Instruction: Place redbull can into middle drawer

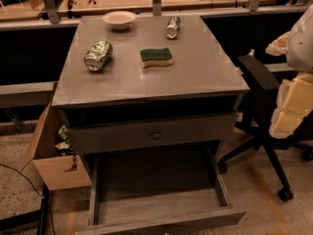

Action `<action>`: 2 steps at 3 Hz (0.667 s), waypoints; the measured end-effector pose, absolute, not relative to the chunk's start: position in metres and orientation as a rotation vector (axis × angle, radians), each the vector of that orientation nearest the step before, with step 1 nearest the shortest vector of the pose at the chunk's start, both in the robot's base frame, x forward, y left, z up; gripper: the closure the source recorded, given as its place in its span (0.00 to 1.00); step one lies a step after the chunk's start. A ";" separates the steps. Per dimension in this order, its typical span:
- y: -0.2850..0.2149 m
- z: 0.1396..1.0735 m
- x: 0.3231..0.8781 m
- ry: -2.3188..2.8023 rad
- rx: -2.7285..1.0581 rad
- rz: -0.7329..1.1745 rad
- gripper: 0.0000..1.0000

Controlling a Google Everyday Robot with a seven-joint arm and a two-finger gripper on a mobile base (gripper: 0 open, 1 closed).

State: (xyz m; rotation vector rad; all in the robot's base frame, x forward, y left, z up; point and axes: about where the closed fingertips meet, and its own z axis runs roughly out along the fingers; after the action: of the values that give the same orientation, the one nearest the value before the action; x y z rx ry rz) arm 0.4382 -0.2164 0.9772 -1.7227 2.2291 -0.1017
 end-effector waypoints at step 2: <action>-0.213 0.973 0.466 2.183 -1.655 -0.020 0.00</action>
Offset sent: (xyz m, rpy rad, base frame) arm 0.0736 0.0070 -0.0110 0.2599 -0.0586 -0.0159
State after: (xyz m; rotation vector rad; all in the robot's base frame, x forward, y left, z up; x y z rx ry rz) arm 0.4655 -0.2128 0.9733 -1.6548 2.1831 -0.0196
